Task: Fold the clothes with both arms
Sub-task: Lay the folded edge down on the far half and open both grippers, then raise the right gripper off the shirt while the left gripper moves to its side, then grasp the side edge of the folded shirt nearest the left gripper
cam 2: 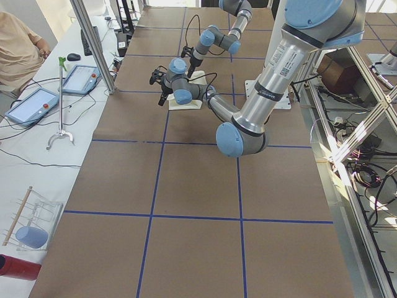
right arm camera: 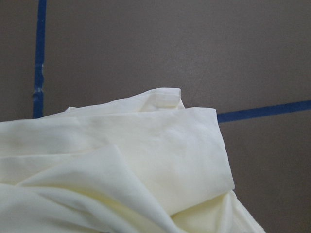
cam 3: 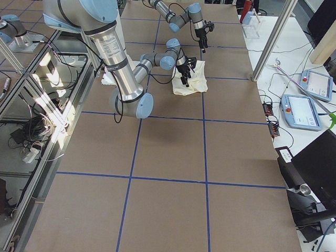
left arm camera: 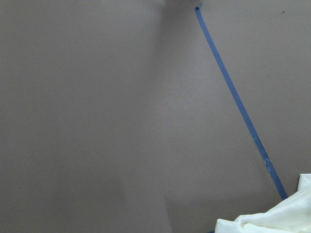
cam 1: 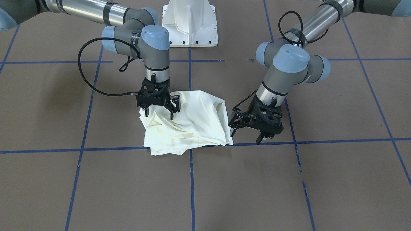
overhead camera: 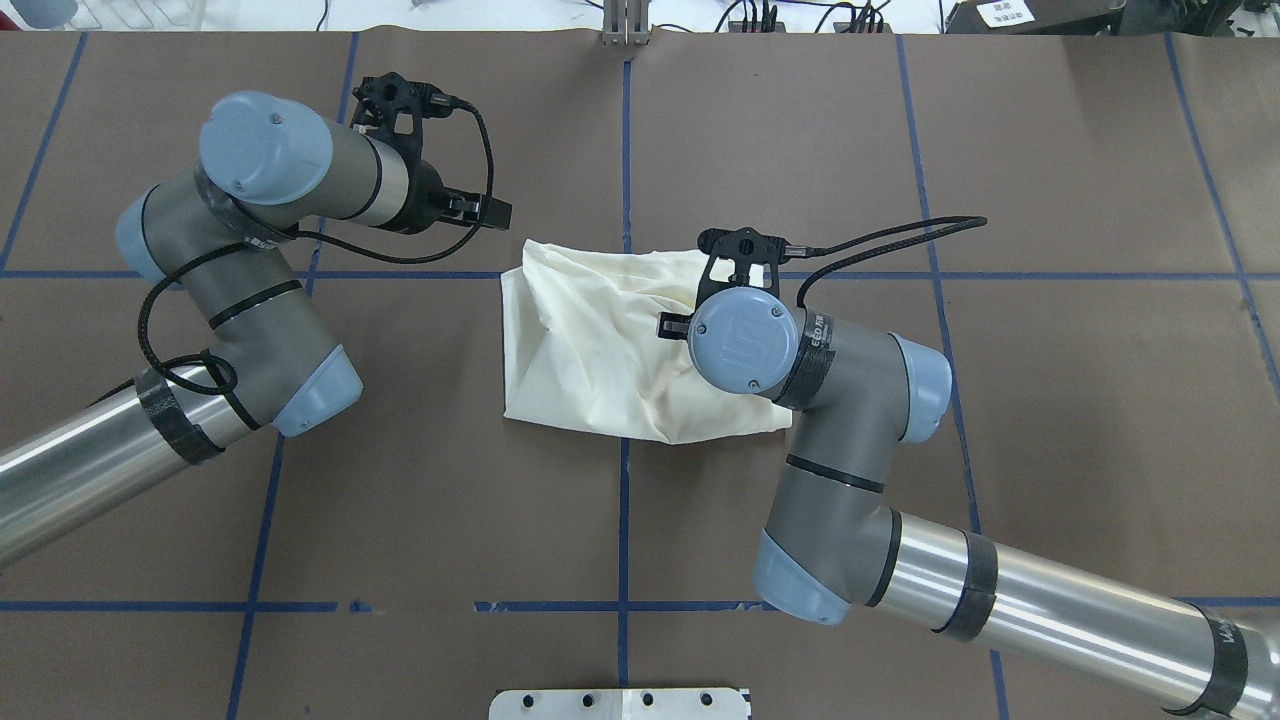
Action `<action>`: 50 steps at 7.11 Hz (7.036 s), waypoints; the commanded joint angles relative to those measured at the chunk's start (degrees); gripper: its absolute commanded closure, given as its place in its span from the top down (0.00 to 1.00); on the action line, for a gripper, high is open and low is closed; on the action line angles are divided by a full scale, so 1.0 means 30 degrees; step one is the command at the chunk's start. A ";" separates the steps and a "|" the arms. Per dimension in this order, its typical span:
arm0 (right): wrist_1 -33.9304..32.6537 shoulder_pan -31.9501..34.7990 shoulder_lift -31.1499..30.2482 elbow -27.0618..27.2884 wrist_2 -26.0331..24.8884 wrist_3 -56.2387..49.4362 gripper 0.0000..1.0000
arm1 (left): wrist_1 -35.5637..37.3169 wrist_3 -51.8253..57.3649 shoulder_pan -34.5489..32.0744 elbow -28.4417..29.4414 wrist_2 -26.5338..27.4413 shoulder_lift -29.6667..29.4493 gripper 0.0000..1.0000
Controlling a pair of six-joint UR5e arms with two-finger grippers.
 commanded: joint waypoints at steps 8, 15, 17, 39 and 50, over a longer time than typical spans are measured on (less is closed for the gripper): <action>0.0230 0.1529 0.0379 -0.1547 -0.0109 -0.0797 0.00 | -0.0001 -0.0537 0.0121 0.0003 0.0029 0.0139 1.00; 0.3013 0.5887 0.0884 -0.2353 0.7345 -0.4158 1.00 | -0.6332 -0.0976 0.2251 -0.0291 0.0000 0.1832 1.00; 0.3042 0.6658 0.0414 -0.2027 0.8093 -0.4927 1.00 | -1.0091 -0.3132 0.3689 -0.0115 0.0000 0.2219 1.00; 0.3072 0.6572 -0.0789 -0.0854 0.7801 -0.4724 1.00 | -1.7023 -0.8741 0.5982 -0.0895 -0.2195 0.4703 1.00; 0.3072 0.6543 -0.0789 -0.0854 0.7801 -0.4606 1.00 | -1.2129 -1.0264 0.5307 0.0413 0.2197 0.3157 0.00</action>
